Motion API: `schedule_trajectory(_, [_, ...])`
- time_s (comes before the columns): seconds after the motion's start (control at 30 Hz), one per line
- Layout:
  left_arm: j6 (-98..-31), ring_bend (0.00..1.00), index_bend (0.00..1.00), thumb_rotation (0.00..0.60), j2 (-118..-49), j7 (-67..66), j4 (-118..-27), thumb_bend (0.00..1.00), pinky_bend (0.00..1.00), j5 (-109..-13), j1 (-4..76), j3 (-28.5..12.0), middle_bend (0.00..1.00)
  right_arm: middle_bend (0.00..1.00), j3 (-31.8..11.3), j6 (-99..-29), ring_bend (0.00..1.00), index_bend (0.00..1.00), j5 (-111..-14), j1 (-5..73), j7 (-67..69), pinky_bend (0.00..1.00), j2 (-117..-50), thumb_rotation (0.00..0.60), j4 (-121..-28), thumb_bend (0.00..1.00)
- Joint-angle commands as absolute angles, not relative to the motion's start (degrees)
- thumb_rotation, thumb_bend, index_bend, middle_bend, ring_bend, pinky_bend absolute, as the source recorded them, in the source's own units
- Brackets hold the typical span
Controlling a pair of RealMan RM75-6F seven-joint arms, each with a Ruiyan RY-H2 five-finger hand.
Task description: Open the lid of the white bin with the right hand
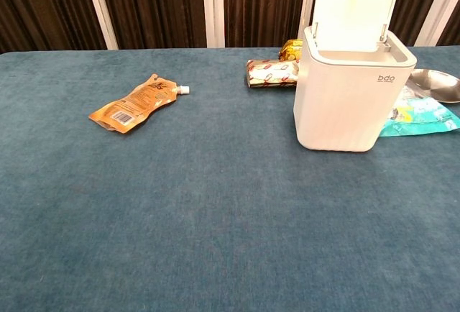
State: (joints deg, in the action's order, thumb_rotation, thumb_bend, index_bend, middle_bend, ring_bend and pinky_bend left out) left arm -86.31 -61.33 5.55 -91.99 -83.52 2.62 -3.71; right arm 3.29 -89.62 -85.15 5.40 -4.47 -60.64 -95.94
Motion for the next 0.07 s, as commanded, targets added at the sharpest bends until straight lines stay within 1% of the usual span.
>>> schedule_trajectory(0.03, [-85.9,0.00,0.17,0.600,-61.5,5.3,-91.9,0.00,0.14,-83.3,2.8,-3.8,0.09,0.11,2.4,-89.4,0.13,0.14,-84.6,5.5,-4.8,0.09,-61.1,0.600,-95.6,0.20])
schedule_trajectory(0.07, [-85.8,0.00,0.17,0.600,-61.5,5.2,-91.9,0.00,0.14,-83.3,2.9,-3.8,0.09,0.11,2.1,-89.5,0.13,0.14,-84.5,5.5,-5.0,0.09,-61.3,0.600,-95.4,0.20])
